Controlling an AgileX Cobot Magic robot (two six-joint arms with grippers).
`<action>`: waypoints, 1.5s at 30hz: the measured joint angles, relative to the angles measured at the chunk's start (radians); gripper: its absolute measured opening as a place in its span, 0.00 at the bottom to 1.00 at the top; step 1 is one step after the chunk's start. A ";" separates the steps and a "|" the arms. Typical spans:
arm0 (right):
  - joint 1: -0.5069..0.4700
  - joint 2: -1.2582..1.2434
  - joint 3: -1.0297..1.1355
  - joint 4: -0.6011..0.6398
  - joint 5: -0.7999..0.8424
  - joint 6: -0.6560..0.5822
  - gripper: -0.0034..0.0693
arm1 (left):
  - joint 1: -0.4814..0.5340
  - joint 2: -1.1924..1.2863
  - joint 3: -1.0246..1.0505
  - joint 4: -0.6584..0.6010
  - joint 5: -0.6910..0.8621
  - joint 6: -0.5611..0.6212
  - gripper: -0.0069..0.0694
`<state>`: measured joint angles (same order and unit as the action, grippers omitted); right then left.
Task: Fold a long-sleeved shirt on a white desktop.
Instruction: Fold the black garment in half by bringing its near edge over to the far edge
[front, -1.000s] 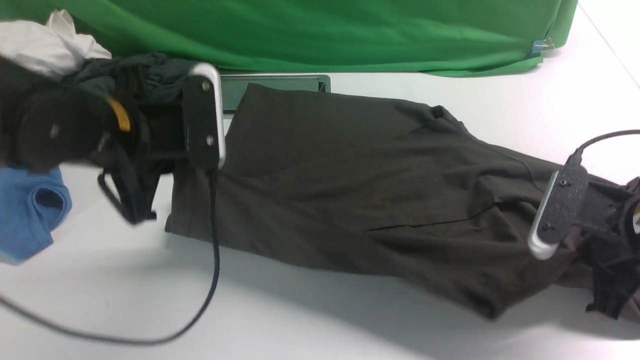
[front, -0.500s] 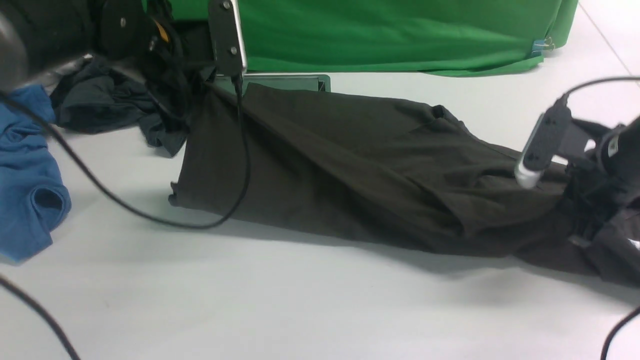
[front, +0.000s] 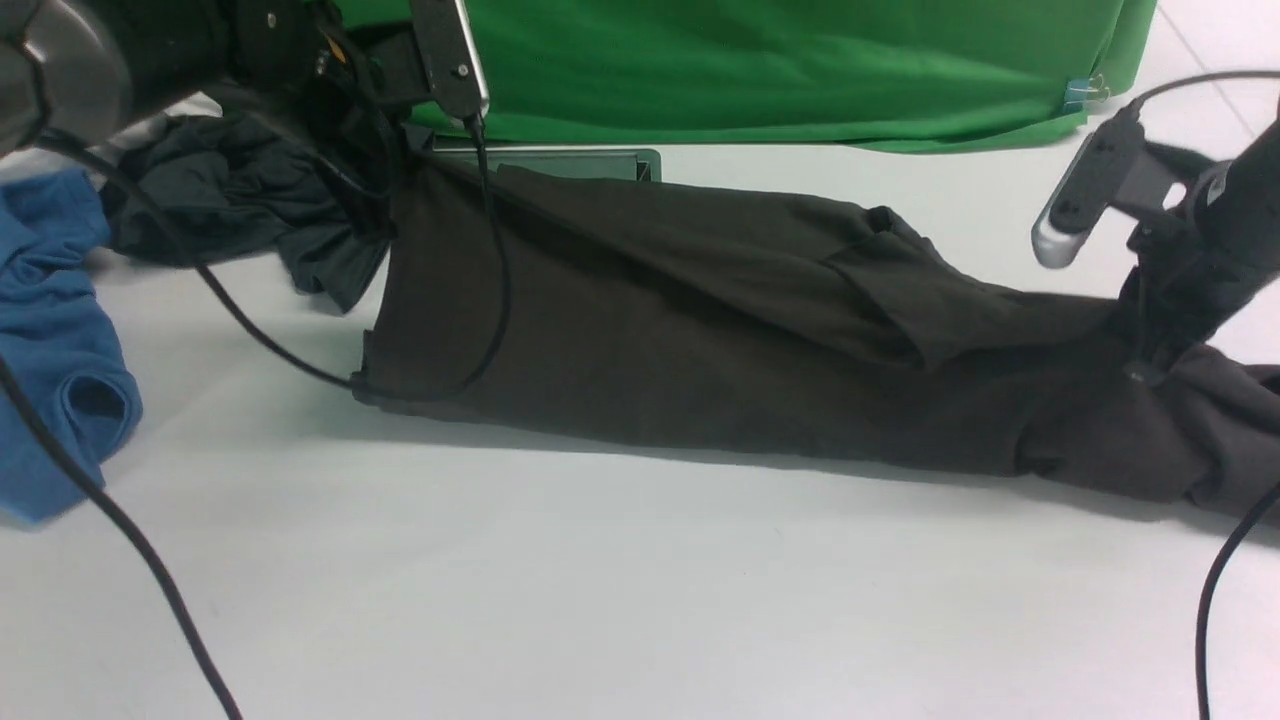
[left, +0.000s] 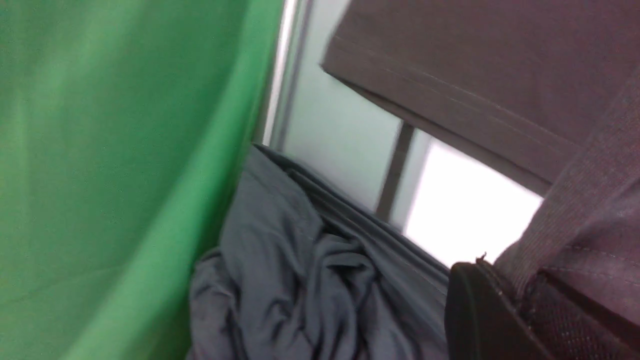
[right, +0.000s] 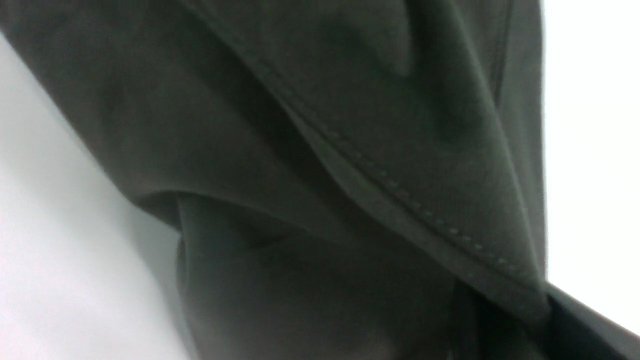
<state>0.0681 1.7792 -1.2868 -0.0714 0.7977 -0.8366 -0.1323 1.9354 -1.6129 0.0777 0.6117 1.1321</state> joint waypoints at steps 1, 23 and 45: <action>-0.003 0.007 -0.009 0.005 0.000 -0.012 0.10 | 0.003 0.003 -0.010 -0.002 -0.005 -0.003 0.14; -0.028 0.198 -0.103 0.028 -0.208 0.015 0.18 | 0.045 0.204 -0.070 -0.031 -0.275 -0.091 0.14; 0.115 0.024 -0.128 0.337 -0.091 0.192 0.14 | 0.045 0.302 -0.070 -0.106 -0.585 -0.133 0.23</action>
<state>0.1833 1.8032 -1.4144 0.2652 0.7064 -0.6447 -0.0869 2.2370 -1.6828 -0.0284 0.0271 0.9987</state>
